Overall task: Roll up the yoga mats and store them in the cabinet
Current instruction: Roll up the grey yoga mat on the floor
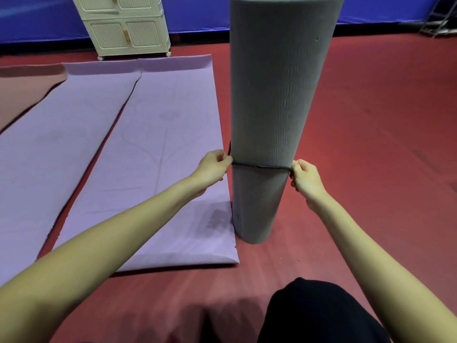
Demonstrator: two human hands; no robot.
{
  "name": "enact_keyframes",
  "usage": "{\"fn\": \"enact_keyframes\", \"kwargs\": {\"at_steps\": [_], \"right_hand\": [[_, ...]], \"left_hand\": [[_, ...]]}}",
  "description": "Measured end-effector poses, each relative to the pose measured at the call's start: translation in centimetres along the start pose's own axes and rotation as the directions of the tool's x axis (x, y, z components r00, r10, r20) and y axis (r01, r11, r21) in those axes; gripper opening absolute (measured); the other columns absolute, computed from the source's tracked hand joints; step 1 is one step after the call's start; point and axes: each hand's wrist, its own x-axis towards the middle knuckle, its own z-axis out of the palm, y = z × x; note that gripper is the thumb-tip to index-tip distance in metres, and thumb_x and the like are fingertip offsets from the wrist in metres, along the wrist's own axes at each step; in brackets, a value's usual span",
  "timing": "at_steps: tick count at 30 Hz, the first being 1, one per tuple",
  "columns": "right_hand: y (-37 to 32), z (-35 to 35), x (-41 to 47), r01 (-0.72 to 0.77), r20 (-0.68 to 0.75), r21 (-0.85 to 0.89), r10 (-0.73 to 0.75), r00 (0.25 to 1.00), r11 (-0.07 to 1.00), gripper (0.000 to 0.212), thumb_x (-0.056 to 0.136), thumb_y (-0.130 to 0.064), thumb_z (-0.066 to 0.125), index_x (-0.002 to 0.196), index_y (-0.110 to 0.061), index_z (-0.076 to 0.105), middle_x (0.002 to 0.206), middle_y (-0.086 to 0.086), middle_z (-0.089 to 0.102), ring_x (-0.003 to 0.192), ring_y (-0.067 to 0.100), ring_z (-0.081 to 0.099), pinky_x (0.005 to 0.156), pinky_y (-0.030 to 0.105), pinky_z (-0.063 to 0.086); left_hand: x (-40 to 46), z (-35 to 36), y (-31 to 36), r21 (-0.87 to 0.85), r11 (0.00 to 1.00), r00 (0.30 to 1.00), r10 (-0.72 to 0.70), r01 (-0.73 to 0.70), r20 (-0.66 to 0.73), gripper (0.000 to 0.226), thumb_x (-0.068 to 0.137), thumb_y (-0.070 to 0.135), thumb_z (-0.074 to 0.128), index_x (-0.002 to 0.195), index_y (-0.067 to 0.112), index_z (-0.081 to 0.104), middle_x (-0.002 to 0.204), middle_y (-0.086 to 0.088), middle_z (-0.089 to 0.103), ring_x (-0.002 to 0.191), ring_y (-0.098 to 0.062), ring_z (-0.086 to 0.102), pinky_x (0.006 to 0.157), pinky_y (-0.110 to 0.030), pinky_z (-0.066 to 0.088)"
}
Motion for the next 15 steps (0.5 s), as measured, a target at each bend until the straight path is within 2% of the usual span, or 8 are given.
{"fn": "enact_keyframes", "kwargs": {"at_steps": [4, 7, 9, 12, 15], "right_hand": [[-0.5, -0.2, -0.4, 0.116, -0.031, -0.351, -0.136, 0.990, 0.929, 0.036, 0.102, -0.021, 0.031, 0.067, -0.017, 0.024, 0.065, 0.001, 0.037, 0.064, 0.023, 0.033, 0.061, 0.037, 0.026], [-0.9, -0.5, -0.6, 0.129, -0.009, -0.442, -0.148, 0.989, 0.888, 0.036, 0.103, -0.026, 0.027, 0.069, -0.016, 0.025, 0.067, 0.003, 0.041, 0.073, 0.031, 0.041, 0.064, 0.039, 0.030], [-1.2, -1.0, -0.7, 0.158, 0.019, -0.495, -0.171, 0.985, 0.855, 0.037, 0.104, -0.027, 0.025, 0.069, -0.016, 0.025, 0.069, 0.005, 0.043, 0.075, 0.034, 0.043, 0.064, 0.040, 0.032], [-2.1, -2.0, -0.8, 0.196, 0.065, -0.568, -0.194, 0.979, 0.799, 0.032, 0.103, -0.027, 0.027, 0.074, -0.014, 0.030, 0.082, 0.014, 0.051, 0.080, 0.037, 0.047, 0.066, 0.042, 0.034], [-3.6, -3.3, -0.4, 0.211, 0.042, -0.531, -0.223, 0.974, 0.821, 0.019, 0.101, -0.027, 0.034, 0.094, -0.012, 0.043, 0.102, 0.017, 0.056, 0.092, 0.037, 0.053, 0.073, 0.041, 0.038]], "left_hand": [[-0.1, 0.0, 0.1, 0.131, 0.987, 0.994, 0.102, -0.097, -0.028, 0.022, 0.095, 0.021, 0.041, 0.076, 0.011, 0.041, 0.076, -0.007, 0.045, 0.071, -0.019, 0.044, 0.065, -0.034, 0.040], [-0.3, -0.1, 0.7, 0.227, 0.955, 0.979, 0.201, -0.190, -0.025, 0.028, 0.095, 0.017, 0.040, 0.070, 0.012, 0.031, 0.066, -0.004, 0.032, 0.061, -0.017, 0.030, 0.056, -0.029, 0.029], [-0.4, -0.4, 0.9, 0.326, 0.917, 0.969, 0.248, -0.230, -0.016, 0.030, 0.094, 0.017, 0.040, 0.067, 0.012, 0.029, 0.067, -0.001, 0.032, 0.058, -0.017, 0.028, 0.052, -0.029, 0.023], [-0.4, -1.3, 1.3, 0.464, 0.850, 0.963, 0.268, -0.248, 0.025, 0.022, 0.096, 0.024, 0.039, 0.078, 0.013, 0.046, 0.082, -0.003, 0.044, 0.072, -0.020, 0.045, 0.057, -0.031, 0.030], [0.2, -3.2, 2.3, 0.550, 0.801, 0.956, 0.291, -0.237, -0.013, 0.019, 0.096, 0.029, 0.043, 0.098, 0.014, 0.055, 0.098, -0.006, 0.052, 0.086, -0.024, 0.053, 0.070, -0.033, 0.039]]}}
